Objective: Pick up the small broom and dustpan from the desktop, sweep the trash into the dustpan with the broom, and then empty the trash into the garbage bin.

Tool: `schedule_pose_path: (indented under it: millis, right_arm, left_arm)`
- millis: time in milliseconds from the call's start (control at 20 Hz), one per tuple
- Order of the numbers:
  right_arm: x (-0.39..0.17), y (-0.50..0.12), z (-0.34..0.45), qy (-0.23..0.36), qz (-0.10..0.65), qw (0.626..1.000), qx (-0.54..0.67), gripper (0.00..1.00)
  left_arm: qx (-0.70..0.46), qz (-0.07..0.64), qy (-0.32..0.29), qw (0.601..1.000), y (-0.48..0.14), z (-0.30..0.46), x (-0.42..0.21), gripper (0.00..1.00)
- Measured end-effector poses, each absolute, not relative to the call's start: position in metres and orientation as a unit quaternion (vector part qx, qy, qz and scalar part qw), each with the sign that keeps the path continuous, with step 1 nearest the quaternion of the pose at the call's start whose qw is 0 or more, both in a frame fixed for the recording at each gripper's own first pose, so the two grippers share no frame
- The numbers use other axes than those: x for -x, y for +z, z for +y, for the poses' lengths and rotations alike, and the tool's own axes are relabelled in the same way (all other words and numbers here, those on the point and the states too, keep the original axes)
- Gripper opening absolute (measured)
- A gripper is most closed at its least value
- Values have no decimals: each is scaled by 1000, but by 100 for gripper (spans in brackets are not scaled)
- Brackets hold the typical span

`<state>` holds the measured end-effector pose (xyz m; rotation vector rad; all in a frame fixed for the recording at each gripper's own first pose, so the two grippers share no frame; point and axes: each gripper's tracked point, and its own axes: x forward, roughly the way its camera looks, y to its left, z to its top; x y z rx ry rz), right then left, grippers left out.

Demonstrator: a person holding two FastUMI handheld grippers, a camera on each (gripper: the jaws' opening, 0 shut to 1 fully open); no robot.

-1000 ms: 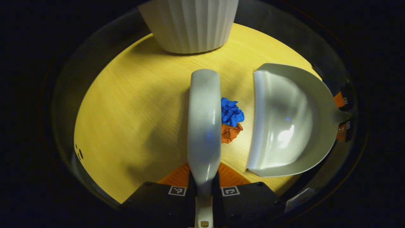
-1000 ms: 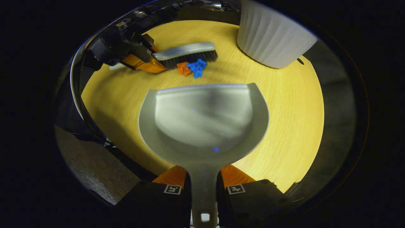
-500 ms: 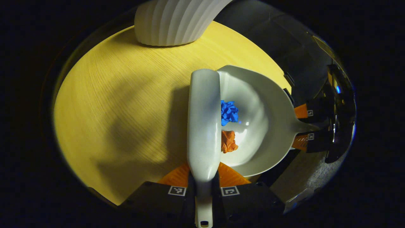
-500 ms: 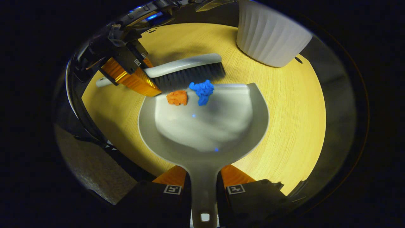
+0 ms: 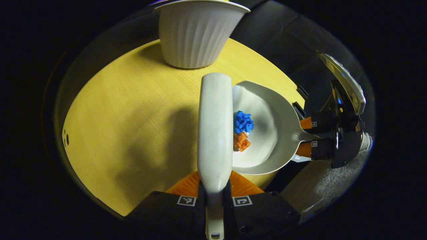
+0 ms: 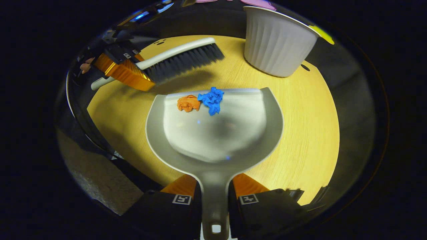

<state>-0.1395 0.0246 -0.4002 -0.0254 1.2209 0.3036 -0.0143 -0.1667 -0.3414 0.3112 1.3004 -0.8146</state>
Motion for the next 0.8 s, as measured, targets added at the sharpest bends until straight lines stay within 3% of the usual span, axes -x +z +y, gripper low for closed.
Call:
schedule_pose_path:
  millis: [300,500,550,600,800]
  right_arm:
    - [133,-346,3,103,552,827,-10,37]
    - [112,-293,-22,72,530,845,-19,37]
    - [105,-276,-29,65,524,849,-21,33]
    - [99,-262,-34,60,520,852,-24,37]
    - [71,-200,-58,46,496,866,-28,37]
  left_arm:
    - [-112,563,-275,772,-335,-114,15,25]
    - [-90,573,-238,779,-341,-80,27,25]
    - [-89,576,-232,779,-348,-76,29,25]
    - [-85,580,-228,778,-353,-73,32,25]
    - [-70,589,-221,775,-364,-76,50,25]
